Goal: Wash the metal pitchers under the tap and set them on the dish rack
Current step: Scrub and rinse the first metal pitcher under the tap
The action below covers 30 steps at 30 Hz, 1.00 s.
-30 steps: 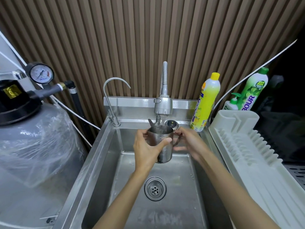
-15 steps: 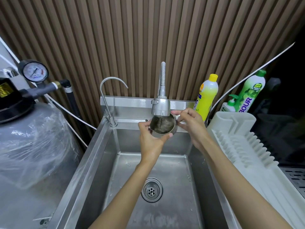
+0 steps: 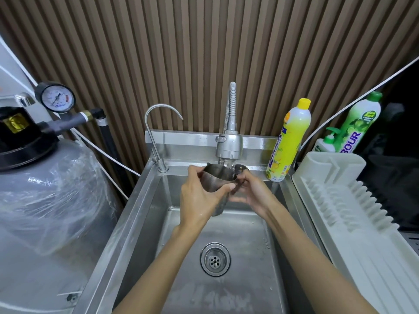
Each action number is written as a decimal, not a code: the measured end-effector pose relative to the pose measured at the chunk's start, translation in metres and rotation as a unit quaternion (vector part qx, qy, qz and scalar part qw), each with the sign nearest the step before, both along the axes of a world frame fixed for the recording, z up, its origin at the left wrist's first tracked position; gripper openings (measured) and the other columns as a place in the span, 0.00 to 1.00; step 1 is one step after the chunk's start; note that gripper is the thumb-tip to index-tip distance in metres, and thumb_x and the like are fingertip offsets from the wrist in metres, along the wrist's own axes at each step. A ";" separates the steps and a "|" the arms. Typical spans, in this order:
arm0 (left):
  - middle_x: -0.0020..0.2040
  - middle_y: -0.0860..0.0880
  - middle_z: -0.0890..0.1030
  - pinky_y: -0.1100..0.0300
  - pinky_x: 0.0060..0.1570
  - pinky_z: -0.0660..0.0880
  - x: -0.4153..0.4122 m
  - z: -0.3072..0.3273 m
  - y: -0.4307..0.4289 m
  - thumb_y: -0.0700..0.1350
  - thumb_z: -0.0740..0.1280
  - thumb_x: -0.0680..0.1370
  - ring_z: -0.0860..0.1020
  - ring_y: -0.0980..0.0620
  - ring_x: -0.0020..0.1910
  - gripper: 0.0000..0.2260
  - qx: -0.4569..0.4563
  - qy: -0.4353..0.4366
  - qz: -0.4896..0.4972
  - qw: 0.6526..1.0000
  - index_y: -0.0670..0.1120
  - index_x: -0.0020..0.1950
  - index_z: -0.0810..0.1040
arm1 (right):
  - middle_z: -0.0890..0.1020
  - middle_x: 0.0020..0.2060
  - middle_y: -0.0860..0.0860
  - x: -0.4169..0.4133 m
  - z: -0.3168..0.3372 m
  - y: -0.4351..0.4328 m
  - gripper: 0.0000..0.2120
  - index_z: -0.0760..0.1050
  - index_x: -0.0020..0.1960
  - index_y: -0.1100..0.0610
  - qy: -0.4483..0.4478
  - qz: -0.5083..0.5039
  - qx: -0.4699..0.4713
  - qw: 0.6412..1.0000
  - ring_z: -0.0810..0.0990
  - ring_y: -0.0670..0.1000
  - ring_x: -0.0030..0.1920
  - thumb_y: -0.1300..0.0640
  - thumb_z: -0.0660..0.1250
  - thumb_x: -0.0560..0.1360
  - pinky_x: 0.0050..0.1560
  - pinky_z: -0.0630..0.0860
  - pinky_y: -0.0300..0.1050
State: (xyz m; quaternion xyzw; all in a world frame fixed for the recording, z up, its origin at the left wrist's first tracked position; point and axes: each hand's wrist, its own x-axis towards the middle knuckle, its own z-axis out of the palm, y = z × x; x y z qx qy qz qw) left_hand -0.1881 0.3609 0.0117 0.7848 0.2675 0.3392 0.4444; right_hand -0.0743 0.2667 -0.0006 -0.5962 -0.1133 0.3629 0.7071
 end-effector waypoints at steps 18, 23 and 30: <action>0.53 0.43 0.78 0.70 0.43 0.77 0.025 -0.018 -0.030 0.29 0.74 0.64 0.79 0.55 0.47 0.26 -0.317 -0.121 -0.109 0.934 0.50 0.47 0.63 | 0.78 0.33 0.55 0.017 0.051 -0.020 0.14 0.65 0.29 0.53 -0.289 -0.115 -0.148 0.939 0.77 0.53 0.40 0.57 0.69 0.66 0.49 0.78 0.60; 0.61 0.42 0.77 0.66 0.58 0.73 0.023 -0.018 -0.038 0.36 0.79 0.62 0.78 0.52 0.56 0.29 -0.174 -0.164 0.010 0.971 0.56 0.46 0.63 | 0.83 0.35 0.48 0.020 0.052 -0.013 0.13 0.65 0.33 0.58 -0.200 -0.032 -0.027 0.979 0.78 0.46 0.38 0.69 0.59 0.74 0.37 0.76 0.39; 0.64 0.50 0.75 0.75 0.53 0.72 0.007 -0.021 -0.019 0.39 0.79 0.63 0.77 0.62 0.55 0.28 -0.007 -0.137 -0.024 0.990 0.50 0.53 0.65 | 0.78 0.29 0.46 0.012 0.017 -0.001 0.14 0.64 0.34 0.57 -0.035 0.006 0.071 0.997 0.68 0.46 0.35 0.70 0.54 0.74 0.31 0.76 0.37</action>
